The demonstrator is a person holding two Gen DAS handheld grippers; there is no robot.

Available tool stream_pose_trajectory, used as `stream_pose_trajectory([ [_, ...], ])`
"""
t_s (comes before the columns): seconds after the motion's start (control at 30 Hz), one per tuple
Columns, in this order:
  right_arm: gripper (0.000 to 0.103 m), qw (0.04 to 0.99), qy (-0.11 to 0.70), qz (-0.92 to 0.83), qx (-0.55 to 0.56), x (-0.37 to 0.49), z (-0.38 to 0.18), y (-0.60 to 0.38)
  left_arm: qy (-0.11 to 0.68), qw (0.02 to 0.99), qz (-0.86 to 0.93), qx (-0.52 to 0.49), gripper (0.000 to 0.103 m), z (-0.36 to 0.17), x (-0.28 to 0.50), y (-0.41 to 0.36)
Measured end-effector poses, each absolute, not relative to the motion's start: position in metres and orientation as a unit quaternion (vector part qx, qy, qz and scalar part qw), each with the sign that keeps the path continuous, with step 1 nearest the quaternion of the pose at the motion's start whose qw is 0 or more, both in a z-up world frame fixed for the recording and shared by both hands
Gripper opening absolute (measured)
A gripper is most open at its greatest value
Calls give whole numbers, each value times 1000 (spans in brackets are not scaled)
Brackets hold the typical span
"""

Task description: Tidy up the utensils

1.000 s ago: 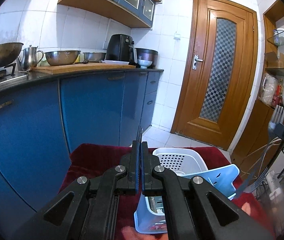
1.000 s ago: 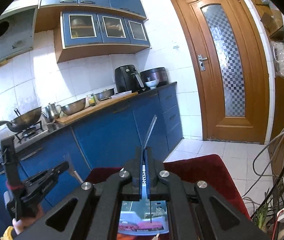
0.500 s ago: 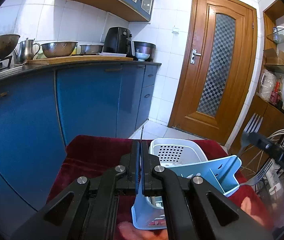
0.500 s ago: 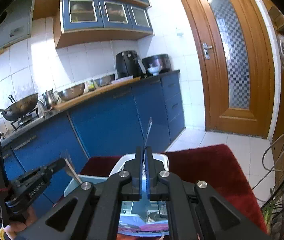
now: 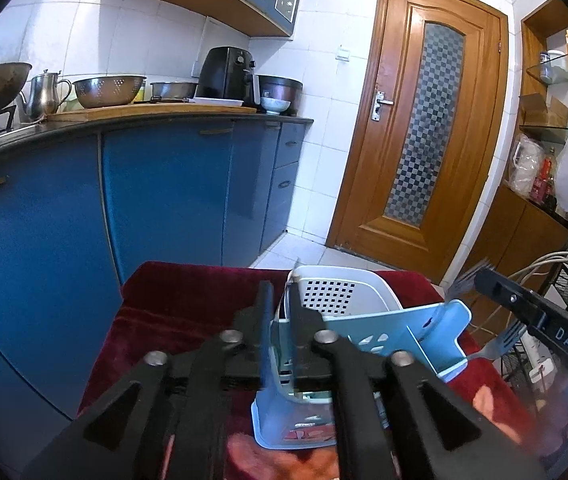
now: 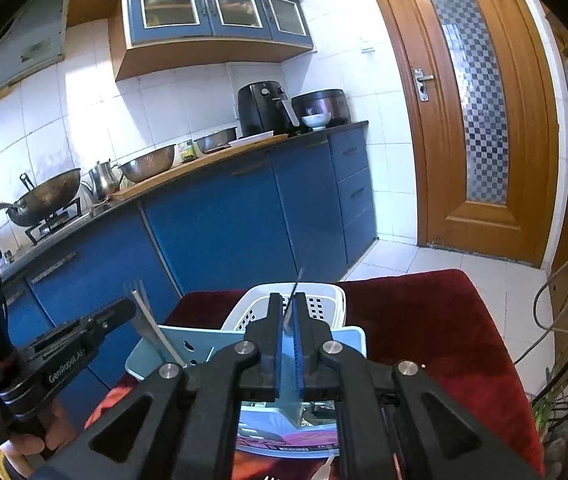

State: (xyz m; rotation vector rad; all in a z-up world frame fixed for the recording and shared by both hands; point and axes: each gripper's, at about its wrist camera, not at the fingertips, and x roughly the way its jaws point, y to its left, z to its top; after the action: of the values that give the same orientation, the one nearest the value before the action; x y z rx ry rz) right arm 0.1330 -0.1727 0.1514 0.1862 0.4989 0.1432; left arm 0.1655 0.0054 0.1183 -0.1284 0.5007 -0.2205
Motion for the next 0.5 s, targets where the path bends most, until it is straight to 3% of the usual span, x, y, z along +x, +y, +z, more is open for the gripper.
stream_pose_trajectory([
  [0.03,14,963,245,67,92,133,152,-175,248,961,-109,-64,24,118,165,6],
  [0.17,20,962,248,63,96,134,152,-179,248,961,-106,-64,25,117,163,6],
  [0.43,44,964,235,70,107,127,161,-186,259,957,-110,-69,36,121,161,9],
  [0.5,44,965,230,70,108,122,166,-186,260,957,-111,-69,36,124,159,11],
])
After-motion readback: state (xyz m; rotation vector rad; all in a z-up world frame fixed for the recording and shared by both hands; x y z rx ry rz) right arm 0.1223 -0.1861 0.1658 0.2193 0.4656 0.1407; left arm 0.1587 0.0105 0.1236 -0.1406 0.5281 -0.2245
